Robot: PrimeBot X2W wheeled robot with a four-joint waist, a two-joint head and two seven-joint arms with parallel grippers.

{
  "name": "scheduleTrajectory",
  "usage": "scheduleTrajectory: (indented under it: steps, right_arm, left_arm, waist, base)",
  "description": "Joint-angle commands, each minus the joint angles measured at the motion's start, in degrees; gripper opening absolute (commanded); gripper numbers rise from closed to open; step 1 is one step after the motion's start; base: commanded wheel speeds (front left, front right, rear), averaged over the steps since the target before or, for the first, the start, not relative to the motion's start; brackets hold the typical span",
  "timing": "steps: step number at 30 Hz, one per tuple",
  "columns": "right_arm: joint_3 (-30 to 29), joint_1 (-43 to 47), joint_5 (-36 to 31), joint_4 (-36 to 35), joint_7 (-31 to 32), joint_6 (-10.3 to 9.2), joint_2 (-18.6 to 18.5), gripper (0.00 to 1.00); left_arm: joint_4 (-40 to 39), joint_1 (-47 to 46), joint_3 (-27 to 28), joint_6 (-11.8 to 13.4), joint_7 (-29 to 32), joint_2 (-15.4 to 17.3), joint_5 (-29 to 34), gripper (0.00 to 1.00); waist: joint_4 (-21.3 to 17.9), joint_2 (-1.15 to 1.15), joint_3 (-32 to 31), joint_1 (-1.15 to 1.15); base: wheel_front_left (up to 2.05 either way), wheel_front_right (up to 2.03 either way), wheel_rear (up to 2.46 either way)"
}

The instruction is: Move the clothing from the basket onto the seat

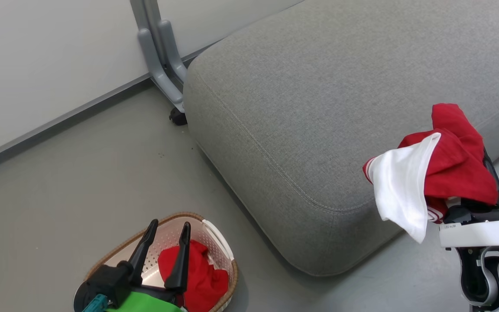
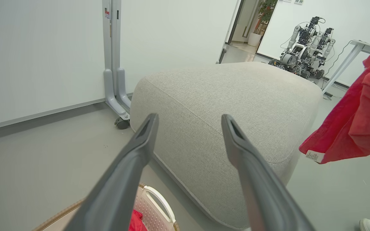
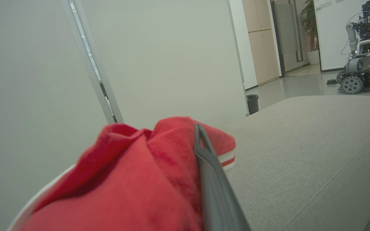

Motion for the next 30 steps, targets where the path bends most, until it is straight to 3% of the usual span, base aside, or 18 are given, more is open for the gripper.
scheduleTrajectory:
  steps: [1,13,19,30]
  right_arm:
    - [-0.35,-0.09,-0.21,-0.5,-0.18,0.0,0.36,0.0]
    - [-1.47,-0.53,-0.79,-1.42,-0.18,0.0,1.43,0.0]
    - [-0.29,-2.89,-1.43,-1.16,-0.18,0.0,-0.23,0.0]
    - [-1.21,-19.16,-2.35,-2.45,-0.17,0.0,-5.82,0.0]
  left_arm:
    - [0.08,-1.41,-0.32,0.03,-0.02,0.58,0.24,1.0]
    - [0.27,-2.24,-1.27,0.02,-0.03,1.52,0.52,1.0]
    - [0.01,-1.09,-1.62,0.02,-0.02,1.36,0.81,1.0]
    - [-2.32,-8.73,-6.43,0.02,-0.02,6.52,1.42,1.0]
  waist:
    - [-1.74,0.0,1.78,0.0]
    - [-2.4,0.0,2.83,0.0]
    - [-2.18,0.0,3.69,0.0]
    - [3.83,0.0,16.1,0.0]
  base:
    - [0.0,0.0,0.0]
    - [0.0,0.0,0.0]
    - [0.0,0.0,0.0]
    - [0.0,0.0,0.0]
